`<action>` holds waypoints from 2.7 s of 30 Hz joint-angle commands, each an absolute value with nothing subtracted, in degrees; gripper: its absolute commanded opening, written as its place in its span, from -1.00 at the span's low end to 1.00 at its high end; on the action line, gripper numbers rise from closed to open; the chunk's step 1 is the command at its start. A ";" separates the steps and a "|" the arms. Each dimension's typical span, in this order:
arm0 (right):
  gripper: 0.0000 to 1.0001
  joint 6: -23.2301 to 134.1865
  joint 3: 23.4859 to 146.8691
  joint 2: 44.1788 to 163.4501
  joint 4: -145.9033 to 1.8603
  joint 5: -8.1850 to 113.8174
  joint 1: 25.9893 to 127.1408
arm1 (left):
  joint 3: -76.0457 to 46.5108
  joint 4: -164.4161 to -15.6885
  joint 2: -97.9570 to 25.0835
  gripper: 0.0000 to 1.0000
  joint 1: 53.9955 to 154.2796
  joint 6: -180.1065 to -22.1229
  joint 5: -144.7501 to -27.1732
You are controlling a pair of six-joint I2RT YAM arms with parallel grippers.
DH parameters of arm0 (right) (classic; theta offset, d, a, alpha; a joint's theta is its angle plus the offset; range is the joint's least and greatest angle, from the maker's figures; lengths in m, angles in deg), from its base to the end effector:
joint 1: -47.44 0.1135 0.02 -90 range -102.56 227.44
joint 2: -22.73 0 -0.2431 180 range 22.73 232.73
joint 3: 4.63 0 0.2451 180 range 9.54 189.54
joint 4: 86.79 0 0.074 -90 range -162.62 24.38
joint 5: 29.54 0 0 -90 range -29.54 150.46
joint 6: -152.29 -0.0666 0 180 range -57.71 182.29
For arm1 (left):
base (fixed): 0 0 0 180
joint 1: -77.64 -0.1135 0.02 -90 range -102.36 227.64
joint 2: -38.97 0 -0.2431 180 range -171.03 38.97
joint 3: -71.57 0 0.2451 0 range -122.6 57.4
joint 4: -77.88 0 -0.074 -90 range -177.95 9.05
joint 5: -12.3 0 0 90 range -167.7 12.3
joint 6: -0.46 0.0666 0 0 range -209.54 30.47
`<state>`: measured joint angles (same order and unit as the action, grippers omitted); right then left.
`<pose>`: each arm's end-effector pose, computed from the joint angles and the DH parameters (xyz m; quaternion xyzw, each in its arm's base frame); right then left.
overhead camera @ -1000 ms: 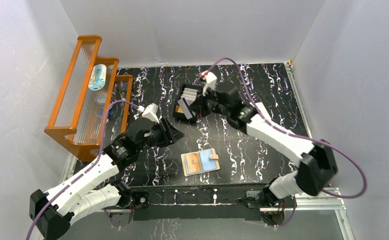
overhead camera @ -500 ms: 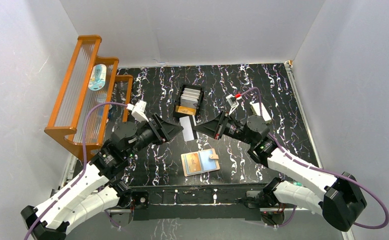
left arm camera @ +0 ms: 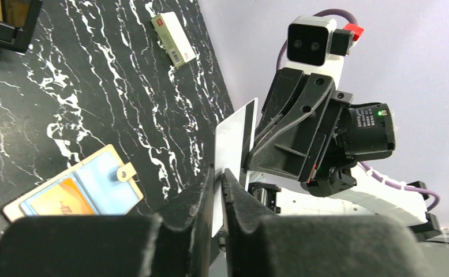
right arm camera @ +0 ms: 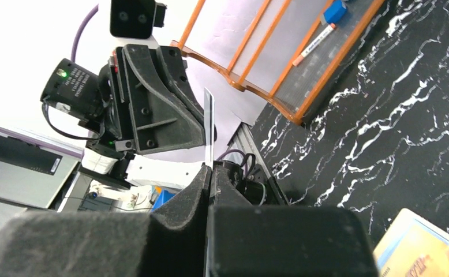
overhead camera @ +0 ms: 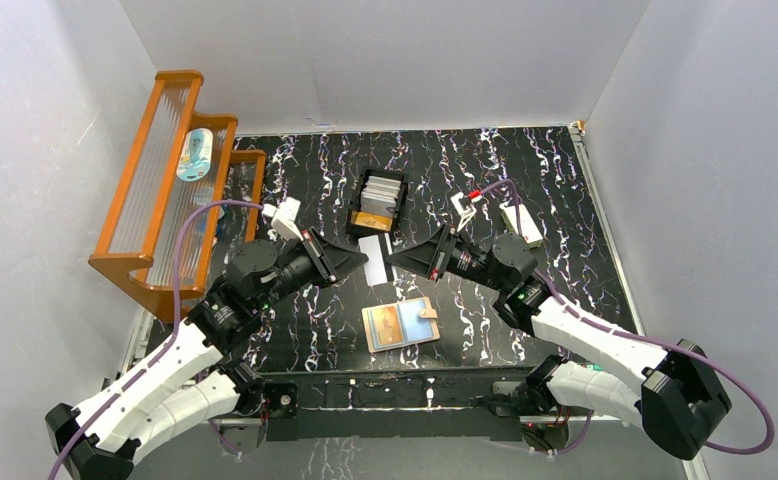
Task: Put the credit cards into the card holder
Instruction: Insert the credit card into the card holder.
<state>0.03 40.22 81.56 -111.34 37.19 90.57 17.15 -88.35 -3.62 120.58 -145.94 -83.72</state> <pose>0.1753 0.2003 0.2871 -0.0490 0.6429 0.6774 0.3541 0.1571 -0.1557 0.3235 -0.0479 0.7173 -0.5535 0.4204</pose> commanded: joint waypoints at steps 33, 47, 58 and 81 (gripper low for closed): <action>0.30 25.60 48.82 96.46 -58.94 64.09 95.17 | 29.51 -101.91 -27.77 -1.00 120.71 -152.92 -93.61; -0.20 24.67 50.32 102.71 -57.39 69.03 101.21 | 31.63 -101.18 -32.40 -1.00 120.74 -153.90 -93.30; -0.01 21.00 51.94 99.68 -55.74 71.28 104.27 | 31.71 -96.57 -31.05 -1.00 120.77 -151.67 -91.24; -0.16 23.04 50.94 104.29 -55.64 77.96 106.32 | 34.38 -103.33 -28.71 -1.00 120.79 -150.58 -93.54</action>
<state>24.49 51.85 103.81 -54.29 76.25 106.07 33.57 -100.88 -31.33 120.58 -151.31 -92.16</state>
